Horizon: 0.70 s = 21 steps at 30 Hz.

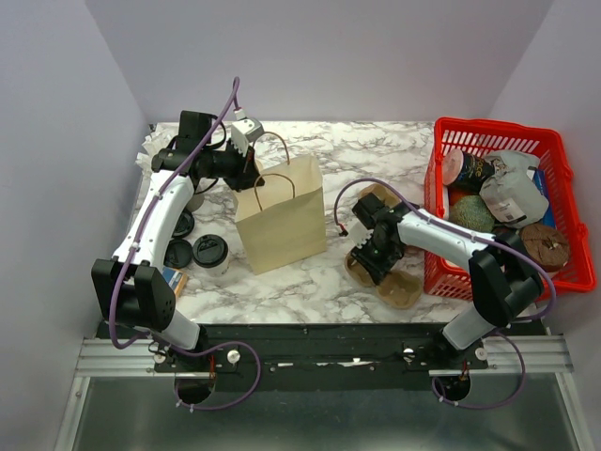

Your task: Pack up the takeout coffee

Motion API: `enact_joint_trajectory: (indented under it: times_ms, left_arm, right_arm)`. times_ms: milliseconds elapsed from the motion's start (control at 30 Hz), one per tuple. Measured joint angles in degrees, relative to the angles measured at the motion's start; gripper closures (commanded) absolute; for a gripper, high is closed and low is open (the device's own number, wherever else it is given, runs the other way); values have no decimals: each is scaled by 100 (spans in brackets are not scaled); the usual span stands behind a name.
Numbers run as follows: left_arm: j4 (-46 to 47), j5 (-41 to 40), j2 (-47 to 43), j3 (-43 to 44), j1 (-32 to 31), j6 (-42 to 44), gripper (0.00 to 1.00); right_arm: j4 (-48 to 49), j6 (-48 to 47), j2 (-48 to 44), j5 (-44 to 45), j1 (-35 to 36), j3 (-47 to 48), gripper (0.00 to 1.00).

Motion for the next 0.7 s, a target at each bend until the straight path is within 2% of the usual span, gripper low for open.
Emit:
enact_joint_trajectory:
  times_ms: [33, 367, 700]
  left_arm:
    - [13, 2, 0, -4, 2, -2, 100]
    - [24, 46, 0, -7, 31, 0, 100]
    - [74, 227, 15, 0, 31, 0, 100]
  right_arm:
    - [0, -11, 0, 22, 7, 2, 70]
    - [-127, -190, -122, 188, 13, 160, 78]
    - [-485, -785, -1115, 160, 11, 931, 90]
